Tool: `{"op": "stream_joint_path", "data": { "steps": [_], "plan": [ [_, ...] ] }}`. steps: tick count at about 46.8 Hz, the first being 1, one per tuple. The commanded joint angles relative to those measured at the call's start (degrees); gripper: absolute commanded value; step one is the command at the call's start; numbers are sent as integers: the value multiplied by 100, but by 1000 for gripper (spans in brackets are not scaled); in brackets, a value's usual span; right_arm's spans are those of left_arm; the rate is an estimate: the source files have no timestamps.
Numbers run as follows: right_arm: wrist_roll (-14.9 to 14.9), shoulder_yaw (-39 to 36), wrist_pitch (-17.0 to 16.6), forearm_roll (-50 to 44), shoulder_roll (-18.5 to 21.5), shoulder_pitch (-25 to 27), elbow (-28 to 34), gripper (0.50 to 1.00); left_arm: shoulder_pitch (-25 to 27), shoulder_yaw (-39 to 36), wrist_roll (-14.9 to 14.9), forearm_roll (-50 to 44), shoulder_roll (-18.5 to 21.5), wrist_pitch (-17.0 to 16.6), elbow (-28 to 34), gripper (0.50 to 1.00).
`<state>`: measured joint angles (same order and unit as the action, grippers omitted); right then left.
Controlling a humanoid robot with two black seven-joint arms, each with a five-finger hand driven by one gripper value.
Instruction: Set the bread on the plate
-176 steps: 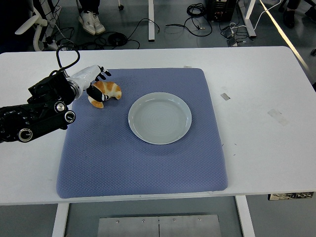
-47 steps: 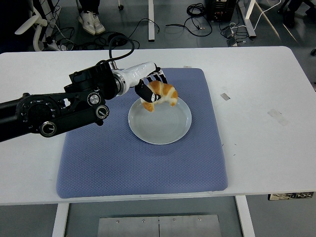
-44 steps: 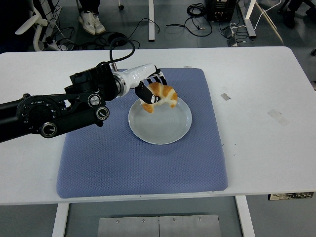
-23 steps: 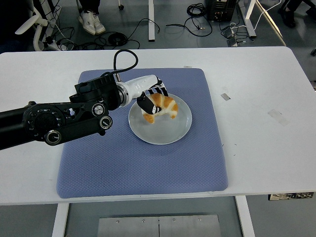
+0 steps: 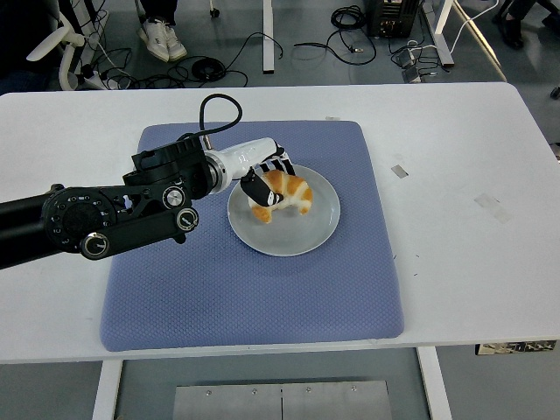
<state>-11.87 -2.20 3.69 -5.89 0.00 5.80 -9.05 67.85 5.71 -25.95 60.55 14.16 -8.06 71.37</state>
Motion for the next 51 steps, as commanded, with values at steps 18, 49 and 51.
{"op": "stream_joint_path", "data": {
  "steps": [18, 49, 51],
  "plan": [
    [0, 0, 0, 0, 0, 0, 0, 1000, 9, 35, 37, -131, 8, 85, 0, 974],
    [0, 0, 0, 0, 0, 0, 0, 1000, -26, 1169, 1030, -1107, 772, -635, -26, 933],
    [0, 0, 0, 0, 0, 0, 0, 1000, -70, 1265, 1188, -1168, 939, -749, -26, 930]
  ]
}}
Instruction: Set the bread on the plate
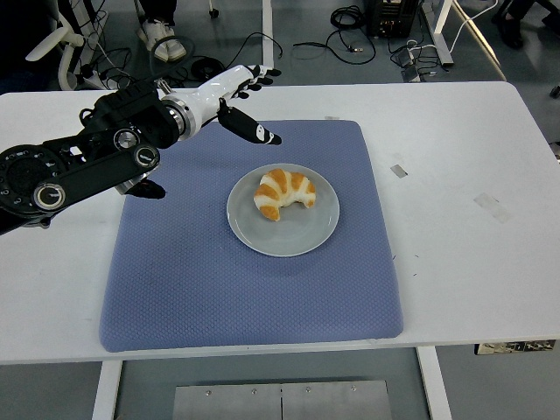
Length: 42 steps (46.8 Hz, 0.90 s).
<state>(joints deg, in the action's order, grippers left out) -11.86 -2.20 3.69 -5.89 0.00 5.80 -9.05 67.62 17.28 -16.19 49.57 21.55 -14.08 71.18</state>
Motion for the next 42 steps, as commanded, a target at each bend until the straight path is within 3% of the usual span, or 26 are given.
{"op": "stream_joint_path", "data": {
  "steps": [1, 11, 18, 30, 42],
  "plan": [
    [-1, 0, 0, 0, 0, 0, 0, 1000, -65, 170, 317, -123, 287, -191, -17, 928],
    [-1, 0, 0, 0, 0, 0, 0, 1000, -442, 715, 1231, -861, 841, -209, -447, 924],
    [-1, 0, 0, 0, 0, 0, 0, 1000, -987, 1444, 1961, -1107, 1097, -192, -448, 924],
    [-1, 0, 0, 0, 0, 0, 0, 1000, -1708, 2490, 2471, -1283, 1070, -51, -448, 925],
    [-1, 0, 0, 0, 0, 0, 0, 1000, -1893, 2614, 2489, -1758, 1114, -16, -474, 942]
  ]
}}
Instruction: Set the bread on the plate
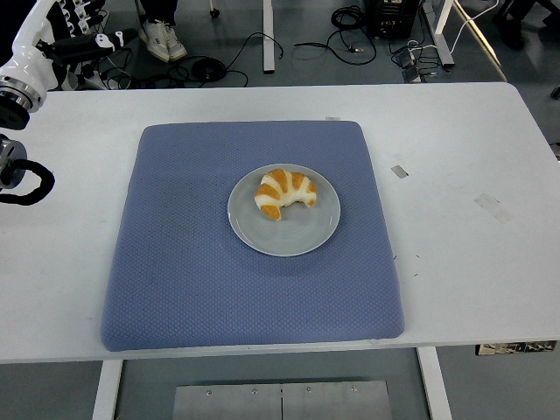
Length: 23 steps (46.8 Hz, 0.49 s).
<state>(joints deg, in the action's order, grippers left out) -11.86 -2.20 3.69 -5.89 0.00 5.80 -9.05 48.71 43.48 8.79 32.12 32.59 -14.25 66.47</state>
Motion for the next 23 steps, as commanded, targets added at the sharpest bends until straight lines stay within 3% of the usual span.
{"op": "stream_joint_path", "data": {
  "steps": [1, 23],
  "plan": [
    [0, 0, 0, 0, 0, 0, 0, 1000, -11, 3, -9, -13, 28, 1, -2, 943],
    [0, -18, 0, 0, 0, -140, -53, 1000, -37, -6, -52, -22, 186, -8, -2, 948]
  ]
}}
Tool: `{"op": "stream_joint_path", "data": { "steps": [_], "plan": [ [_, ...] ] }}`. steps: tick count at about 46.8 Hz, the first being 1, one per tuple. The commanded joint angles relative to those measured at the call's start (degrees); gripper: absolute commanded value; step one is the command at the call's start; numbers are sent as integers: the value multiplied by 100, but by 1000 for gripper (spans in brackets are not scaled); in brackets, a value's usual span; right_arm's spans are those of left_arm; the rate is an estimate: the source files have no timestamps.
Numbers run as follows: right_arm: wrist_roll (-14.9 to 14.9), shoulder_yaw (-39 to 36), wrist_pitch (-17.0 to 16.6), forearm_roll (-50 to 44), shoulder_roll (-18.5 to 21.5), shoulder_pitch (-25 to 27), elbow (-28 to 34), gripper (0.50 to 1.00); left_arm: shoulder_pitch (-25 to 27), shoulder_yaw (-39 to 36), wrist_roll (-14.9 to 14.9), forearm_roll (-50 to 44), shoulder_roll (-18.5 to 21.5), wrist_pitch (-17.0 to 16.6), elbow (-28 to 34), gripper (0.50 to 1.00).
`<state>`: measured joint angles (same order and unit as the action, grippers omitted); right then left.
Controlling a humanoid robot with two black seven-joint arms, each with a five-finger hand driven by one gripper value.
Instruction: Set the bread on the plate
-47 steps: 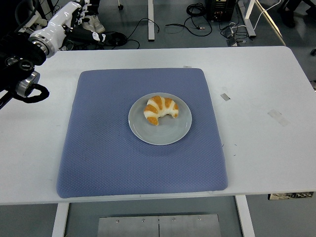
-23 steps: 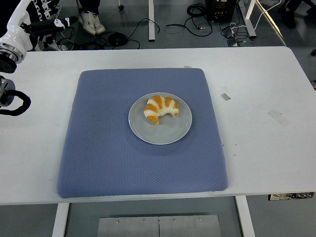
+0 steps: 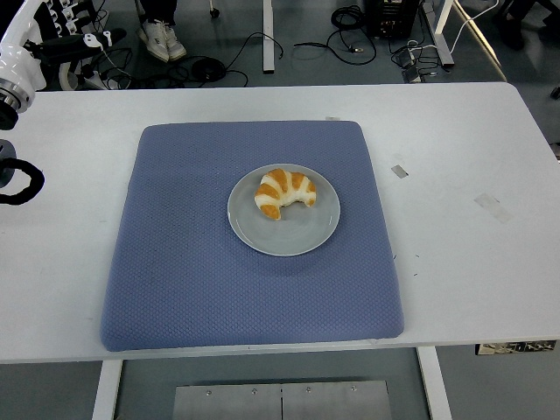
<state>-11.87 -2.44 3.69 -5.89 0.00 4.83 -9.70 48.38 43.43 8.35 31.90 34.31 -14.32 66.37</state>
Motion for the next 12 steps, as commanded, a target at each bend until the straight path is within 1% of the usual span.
{"op": "stream_joint_path", "data": {
  "steps": [1, 7, 12],
  "plan": [
    [1, 6, 0, 0, 0, -44, 38, 1000, -4, -1, -8, 0, 23, 0, -1, 948],
    [1, 24, 0, 0, 0, -26, 39, 1000, -4, -1, -8, 0, 23, 0, -1, 948],
    [1, 24, -9, 0, 0, 88, 47, 1000, -4, -19, -8, 0, 14, 0, 8, 948]
  ]
}}
